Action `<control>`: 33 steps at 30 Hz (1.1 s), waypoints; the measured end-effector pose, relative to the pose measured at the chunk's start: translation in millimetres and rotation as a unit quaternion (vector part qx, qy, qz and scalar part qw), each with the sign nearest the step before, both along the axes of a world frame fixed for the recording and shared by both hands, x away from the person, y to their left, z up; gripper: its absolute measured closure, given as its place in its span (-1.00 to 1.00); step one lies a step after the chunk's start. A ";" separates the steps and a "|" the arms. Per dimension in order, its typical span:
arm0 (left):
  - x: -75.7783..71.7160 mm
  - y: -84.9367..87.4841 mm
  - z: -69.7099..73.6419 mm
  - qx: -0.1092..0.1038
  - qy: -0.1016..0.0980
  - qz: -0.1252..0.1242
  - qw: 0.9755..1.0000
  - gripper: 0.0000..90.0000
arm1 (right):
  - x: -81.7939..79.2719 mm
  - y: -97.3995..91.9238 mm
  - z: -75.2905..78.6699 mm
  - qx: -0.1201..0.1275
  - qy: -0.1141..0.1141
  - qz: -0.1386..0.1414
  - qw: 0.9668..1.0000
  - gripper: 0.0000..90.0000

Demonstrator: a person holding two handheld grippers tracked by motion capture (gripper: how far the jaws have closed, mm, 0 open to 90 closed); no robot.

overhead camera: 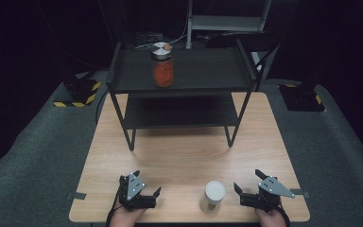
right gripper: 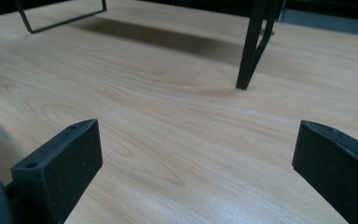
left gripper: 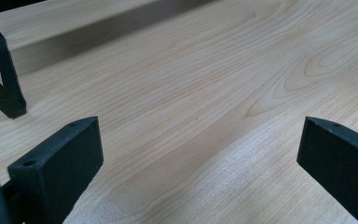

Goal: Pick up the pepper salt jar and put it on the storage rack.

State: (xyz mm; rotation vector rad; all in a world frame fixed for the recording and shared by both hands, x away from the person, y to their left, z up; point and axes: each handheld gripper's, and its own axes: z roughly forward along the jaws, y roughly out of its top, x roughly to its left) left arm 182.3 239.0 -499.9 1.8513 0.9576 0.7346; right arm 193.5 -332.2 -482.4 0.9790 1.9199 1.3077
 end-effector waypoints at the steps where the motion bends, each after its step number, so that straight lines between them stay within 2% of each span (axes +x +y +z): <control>1: 0.1 -0.3 0.2 0.001 0.000 -0.001 1.000 -0.99 | -1.9 -0.6 1.1 0.002 -0.003 0.001 1.000 -0.98; 13: -1.0 0.1 -0.5 0.001 -0.002 -0.001 1.000 -0.99 | -27.4 -3.1 20.3 0.032 -0.051 0.030 0.998 -0.99; 17: -1.0 -1.2 0.3 0.006 -0.002 -0.002 1.000 -0.99 | -33.2 -1.5 25.0 0.045 -0.054 0.048 0.996 -0.99; 23: -1.1 -1.2 0.0 0.008 -0.004 -0.004 1.000 -0.99 | -39.0 5.9 30.2 0.049 -0.062 0.077 0.994 -0.99; 33: -1.3 0.1 -0.5 0.004 -0.004 -0.005 1.000 -0.99 | -37.9 19.4 29.8 0.053 -0.061 0.124 0.989 -0.99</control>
